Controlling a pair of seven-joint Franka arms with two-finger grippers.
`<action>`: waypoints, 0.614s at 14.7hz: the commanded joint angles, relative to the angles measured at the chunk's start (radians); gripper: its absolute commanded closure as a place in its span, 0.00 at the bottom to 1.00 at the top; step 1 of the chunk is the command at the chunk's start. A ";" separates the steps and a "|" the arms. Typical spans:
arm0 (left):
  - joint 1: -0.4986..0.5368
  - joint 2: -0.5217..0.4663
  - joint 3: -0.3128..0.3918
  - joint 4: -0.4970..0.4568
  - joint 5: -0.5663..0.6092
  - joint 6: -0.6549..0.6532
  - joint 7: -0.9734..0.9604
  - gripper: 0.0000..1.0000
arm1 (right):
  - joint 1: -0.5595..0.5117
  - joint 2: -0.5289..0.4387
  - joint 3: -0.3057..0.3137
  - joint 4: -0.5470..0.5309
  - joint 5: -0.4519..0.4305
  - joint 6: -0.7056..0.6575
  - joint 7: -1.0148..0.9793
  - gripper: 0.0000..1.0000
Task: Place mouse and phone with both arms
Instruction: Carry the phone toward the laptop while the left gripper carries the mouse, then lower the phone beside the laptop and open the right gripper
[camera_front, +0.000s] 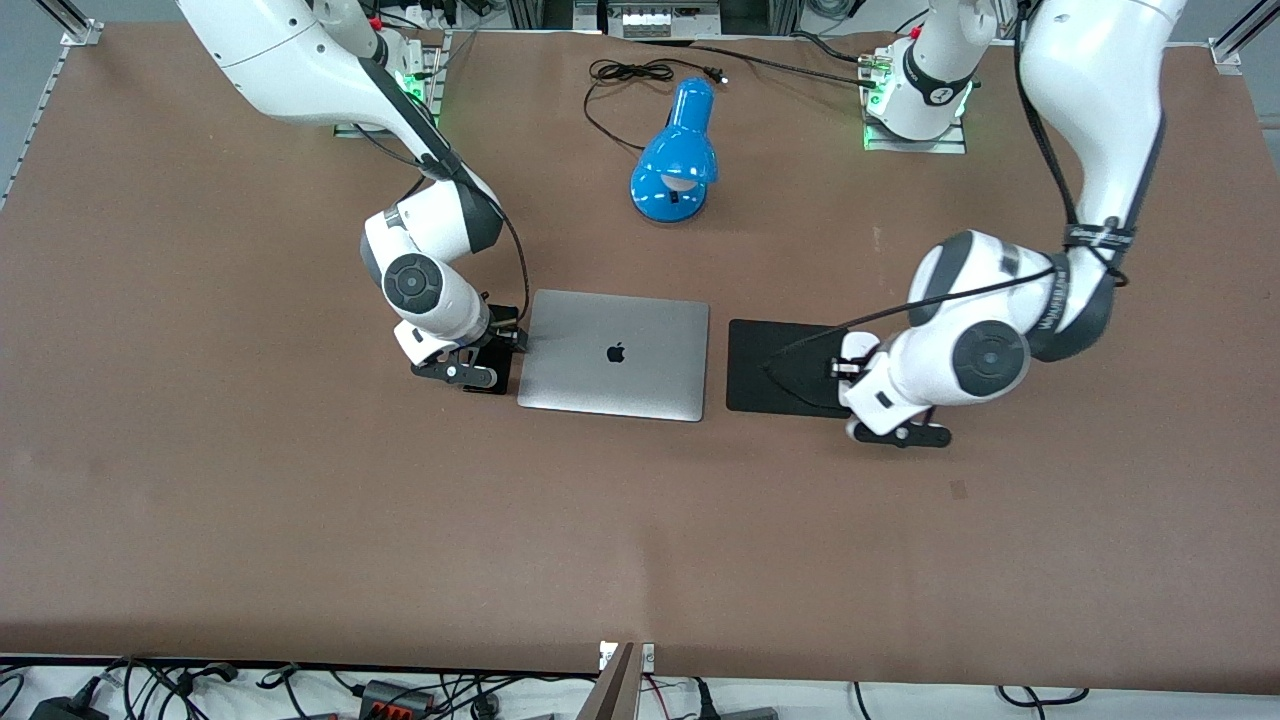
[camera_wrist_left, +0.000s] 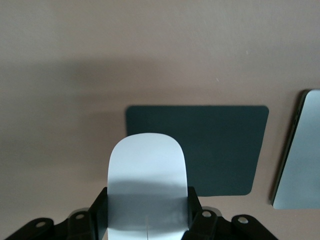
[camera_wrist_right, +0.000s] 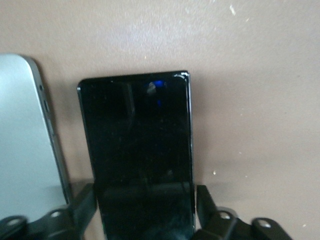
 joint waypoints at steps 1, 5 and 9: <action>-0.022 -0.008 -0.004 -0.094 0.014 0.099 -0.064 0.59 | 0.002 -0.065 -0.004 0.017 0.006 -0.041 0.014 0.00; -0.056 -0.013 -0.005 -0.191 0.072 0.252 -0.093 0.59 | -0.005 -0.152 -0.008 0.124 -0.013 -0.187 0.000 0.00; -0.059 -0.017 -0.007 -0.327 0.086 0.476 -0.101 0.59 | -0.057 -0.170 -0.010 0.378 -0.017 -0.466 -0.162 0.00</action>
